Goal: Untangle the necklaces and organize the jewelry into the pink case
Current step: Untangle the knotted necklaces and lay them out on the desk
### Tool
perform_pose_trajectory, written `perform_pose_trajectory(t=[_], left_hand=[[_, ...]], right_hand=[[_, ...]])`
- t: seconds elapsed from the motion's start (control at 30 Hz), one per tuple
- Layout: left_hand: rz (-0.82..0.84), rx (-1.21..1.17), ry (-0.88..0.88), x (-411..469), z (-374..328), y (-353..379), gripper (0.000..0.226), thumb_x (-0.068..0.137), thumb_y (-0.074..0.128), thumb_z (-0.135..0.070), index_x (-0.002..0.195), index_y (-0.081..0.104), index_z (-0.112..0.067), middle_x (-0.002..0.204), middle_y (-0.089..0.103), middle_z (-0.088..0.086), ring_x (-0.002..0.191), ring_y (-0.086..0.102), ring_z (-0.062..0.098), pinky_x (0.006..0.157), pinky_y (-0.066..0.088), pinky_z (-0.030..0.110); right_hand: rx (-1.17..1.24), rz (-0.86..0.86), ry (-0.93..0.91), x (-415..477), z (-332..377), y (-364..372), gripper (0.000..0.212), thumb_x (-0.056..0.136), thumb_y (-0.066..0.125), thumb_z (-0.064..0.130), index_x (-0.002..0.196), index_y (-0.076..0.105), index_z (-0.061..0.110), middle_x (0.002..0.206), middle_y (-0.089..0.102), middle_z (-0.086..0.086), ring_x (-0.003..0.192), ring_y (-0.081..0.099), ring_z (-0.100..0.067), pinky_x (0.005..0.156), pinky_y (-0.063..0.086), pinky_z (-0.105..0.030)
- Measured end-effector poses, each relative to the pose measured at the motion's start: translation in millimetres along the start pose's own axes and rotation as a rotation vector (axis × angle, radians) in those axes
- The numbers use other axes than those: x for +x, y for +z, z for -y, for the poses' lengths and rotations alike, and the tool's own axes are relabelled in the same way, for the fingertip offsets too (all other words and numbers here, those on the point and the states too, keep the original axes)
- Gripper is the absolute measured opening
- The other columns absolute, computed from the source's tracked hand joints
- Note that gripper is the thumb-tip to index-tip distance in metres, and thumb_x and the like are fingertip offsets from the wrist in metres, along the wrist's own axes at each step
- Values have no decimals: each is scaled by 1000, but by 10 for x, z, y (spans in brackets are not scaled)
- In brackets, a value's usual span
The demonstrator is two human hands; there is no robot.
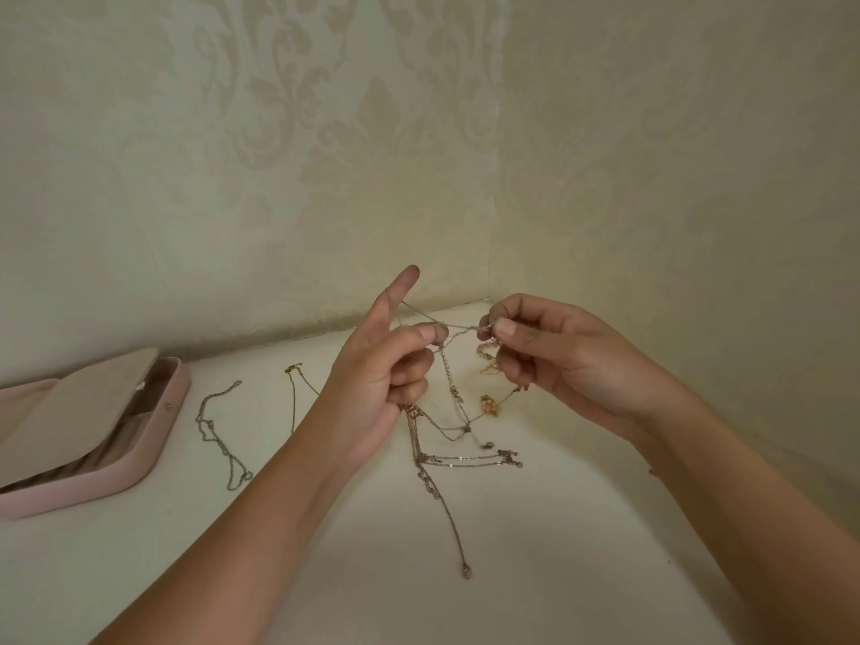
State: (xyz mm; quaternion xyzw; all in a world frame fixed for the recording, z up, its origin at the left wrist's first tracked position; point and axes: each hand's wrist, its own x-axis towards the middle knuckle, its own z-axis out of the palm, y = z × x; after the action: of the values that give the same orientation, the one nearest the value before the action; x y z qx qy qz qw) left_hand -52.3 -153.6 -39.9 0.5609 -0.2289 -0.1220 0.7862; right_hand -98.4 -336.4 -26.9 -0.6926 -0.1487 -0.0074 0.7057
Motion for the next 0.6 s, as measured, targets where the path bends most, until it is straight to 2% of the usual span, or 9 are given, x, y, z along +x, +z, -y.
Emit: perform_pose_trajectory(t=[0.13,0.27,0.37,0.47,0.6], left_hand=[[28,-21,-19,-7,-34,-12,53,95,39,-6,136,44,-37,63,49,-8,50,17,7,43,15,18],[71,-25,-17,-16,-28,-35,50,96,40,-8,134,46,-39,59,42,-8,55,12,11,41,17,16],[115,-26,-7,-9,-17,-39,50,89,53,-14,133,48,-37,56,37,-9,49,16,6,40,18,14],[131,5,-11,-16,-9,-24,53,81,57,-19,131,51,-36,55,31,-9,44,21,3,38,22,12],[98,36,18,-19,-1,-28,57,74,55,-4,124,54,-32,60,28,-6,49,18,7,38,23,14]], right_hand=[[-48,-2,7,-1,-2,22,12,84,59,22,88,58,11,80,60,4,52,36,-7,54,25,-22],[-84,-9,-3,-13,24,62,12,88,62,23,85,56,13,77,61,2,48,29,-9,53,18,-27],[-94,-75,3,-11,34,83,10,90,55,22,86,55,13,76,66,-1,43,26,-8,46,22,-18],[-162,-134,8,-9,38,109,10,93,56,21,88,56,12,73,70,-6,40,23,-9,42,22,-17],[-219,-197,3,-9,47,120,10,92,59,20,85,58,13,59,66,-7,39,23,-10,41,24,-16]])
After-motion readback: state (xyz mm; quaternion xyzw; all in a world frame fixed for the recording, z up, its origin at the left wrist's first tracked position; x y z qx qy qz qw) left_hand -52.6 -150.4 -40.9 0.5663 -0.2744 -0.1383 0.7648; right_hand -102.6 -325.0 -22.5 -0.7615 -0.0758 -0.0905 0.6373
